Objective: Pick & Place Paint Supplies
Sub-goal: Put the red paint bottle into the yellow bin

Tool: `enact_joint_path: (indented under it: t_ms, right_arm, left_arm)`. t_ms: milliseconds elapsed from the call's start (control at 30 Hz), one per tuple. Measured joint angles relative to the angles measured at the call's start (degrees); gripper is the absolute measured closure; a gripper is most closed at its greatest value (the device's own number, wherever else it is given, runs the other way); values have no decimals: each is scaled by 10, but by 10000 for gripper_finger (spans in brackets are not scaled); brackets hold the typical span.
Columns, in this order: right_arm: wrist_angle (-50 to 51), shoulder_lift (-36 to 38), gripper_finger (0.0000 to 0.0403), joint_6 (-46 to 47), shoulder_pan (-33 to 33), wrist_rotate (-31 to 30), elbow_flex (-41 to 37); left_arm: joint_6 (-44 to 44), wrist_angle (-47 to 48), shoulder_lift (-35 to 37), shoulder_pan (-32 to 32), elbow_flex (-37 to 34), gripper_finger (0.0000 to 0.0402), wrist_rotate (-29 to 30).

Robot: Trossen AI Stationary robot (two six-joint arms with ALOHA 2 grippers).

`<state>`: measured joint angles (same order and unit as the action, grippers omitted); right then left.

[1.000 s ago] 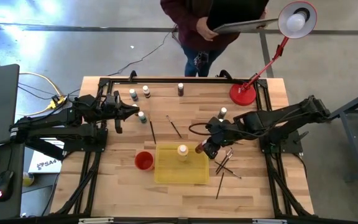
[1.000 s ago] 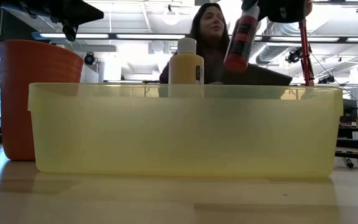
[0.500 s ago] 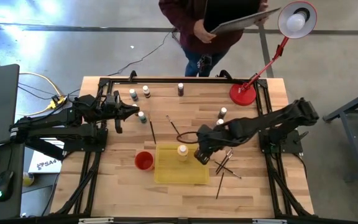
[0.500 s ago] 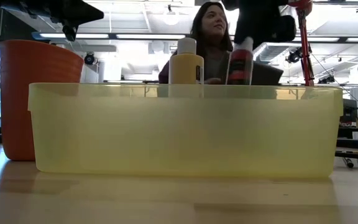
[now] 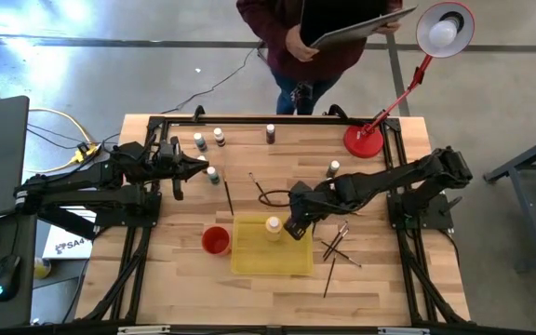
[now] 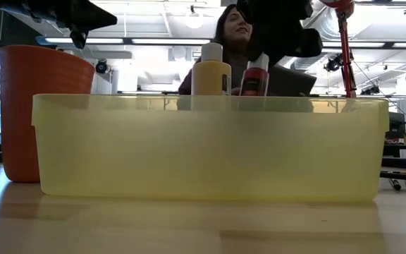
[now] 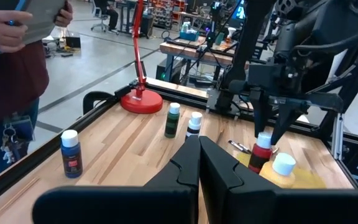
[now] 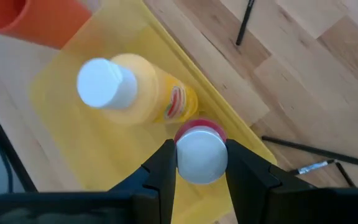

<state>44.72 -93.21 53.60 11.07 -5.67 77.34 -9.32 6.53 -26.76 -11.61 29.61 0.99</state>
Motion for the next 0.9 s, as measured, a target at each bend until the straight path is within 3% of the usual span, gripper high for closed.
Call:
enact_joint_path:
  t_ms: [900]
  right_arm:
    - [-2, 0, 297, 3, -15, 14, -6]
  left_arm:
    - [0, 1, 0, 0, 0, 402, 3]
